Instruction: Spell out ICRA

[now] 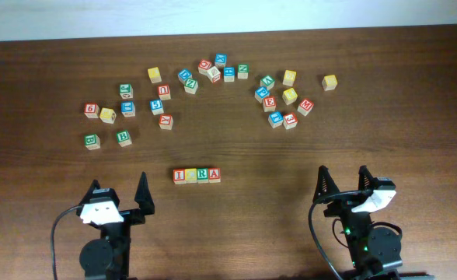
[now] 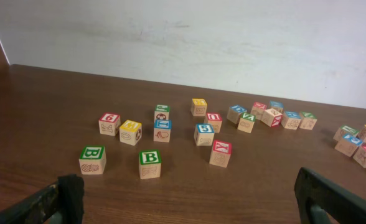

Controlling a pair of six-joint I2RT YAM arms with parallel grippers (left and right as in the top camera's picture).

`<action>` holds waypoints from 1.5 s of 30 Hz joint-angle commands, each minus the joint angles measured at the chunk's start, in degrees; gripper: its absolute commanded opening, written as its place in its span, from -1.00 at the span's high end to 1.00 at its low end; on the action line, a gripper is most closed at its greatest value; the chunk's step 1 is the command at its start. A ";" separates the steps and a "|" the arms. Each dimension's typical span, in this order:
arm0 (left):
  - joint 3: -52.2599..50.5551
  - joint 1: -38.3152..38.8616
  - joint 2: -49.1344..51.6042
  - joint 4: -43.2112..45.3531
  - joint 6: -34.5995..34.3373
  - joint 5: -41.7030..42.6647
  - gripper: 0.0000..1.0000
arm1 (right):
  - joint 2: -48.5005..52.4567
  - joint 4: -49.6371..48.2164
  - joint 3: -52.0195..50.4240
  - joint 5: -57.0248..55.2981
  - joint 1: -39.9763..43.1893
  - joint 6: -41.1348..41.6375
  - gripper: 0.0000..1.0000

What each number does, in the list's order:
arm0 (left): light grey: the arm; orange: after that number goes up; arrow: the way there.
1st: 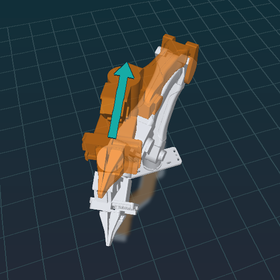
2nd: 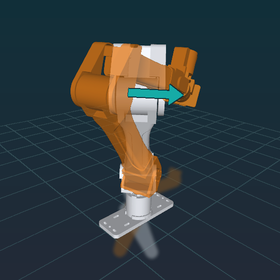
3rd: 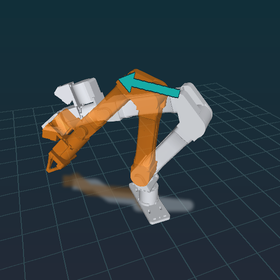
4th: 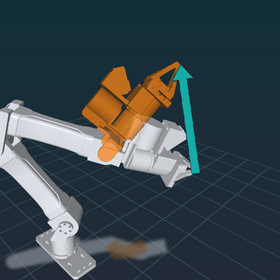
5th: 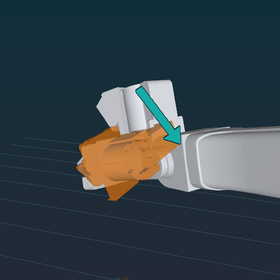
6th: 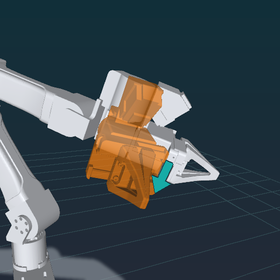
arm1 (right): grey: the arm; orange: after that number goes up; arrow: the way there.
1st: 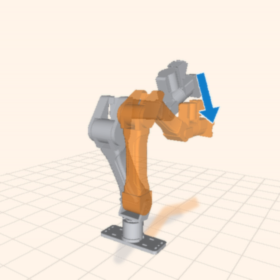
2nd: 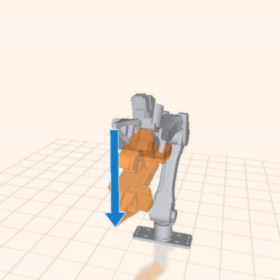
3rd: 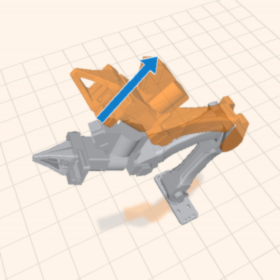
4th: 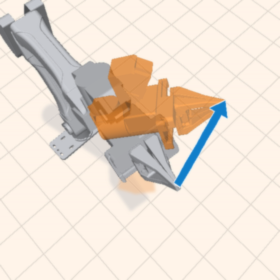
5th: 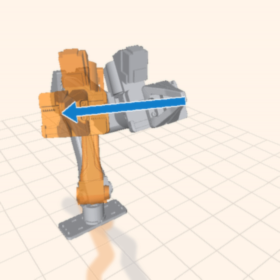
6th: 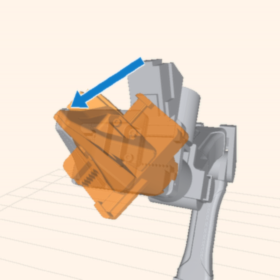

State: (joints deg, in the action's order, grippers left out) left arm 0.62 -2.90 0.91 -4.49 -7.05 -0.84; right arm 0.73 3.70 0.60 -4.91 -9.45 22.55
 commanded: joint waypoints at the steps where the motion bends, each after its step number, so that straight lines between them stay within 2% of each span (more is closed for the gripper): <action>1: -0.09 0.24 -0.24 -0.31 0.90 -0.35 -0.99 | -0.55 0.48 -0.28 -0.07 0.48 0.37 -0.97; 23: -0.09 0.24 -0.24 -0.31 0.90 -0.35 -0.98 | -0.52 0.46 -0.28 -0.39 0.52 0.33 -0.97; 25: -0.09 0.24 -0.24 -0.31 0.90 -0.35 -0.99 | -0.31 0.59 -0.28 -0.13 0.52 -2.71 -0.97; 28: -0.09 0.24 -0.24 -0.31 0.90 -0.35 -0.99 | 1.16 0.59 -0.28 -0.07 0.52 -13.79 -0.97; 34: -0.09 0.24 -0.24 -0.31 0.90 -0.35 -0.99 | 7.61 0.57 -0.28 -0.09 0.52 -25.44 -0.97; 41: -0.09 0.24 -0.24 -0.31 0.90 -0.35 -0.99 | 11.76 0.44 -0.28 -0.11 0.52 -27.12 -0.97; 43: -0.09 0.24 -0.24 -0.31 0.90 -0.35 -0.99 | 11.76 0.44 -0.28 -0.07 0.52 -33.40 -0.97; 45: -0.09 0.24 -0.24 -0.31 0.90 -0.35 -0.99 | 11.76 0.44 -0.28 -0.07 0.52 -35.89 -0.97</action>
State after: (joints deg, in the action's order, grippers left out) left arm 0.62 -2.90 0.91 -4.49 -7.05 -0.84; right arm 12.34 3.75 0.60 -4.91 -9.41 -6.28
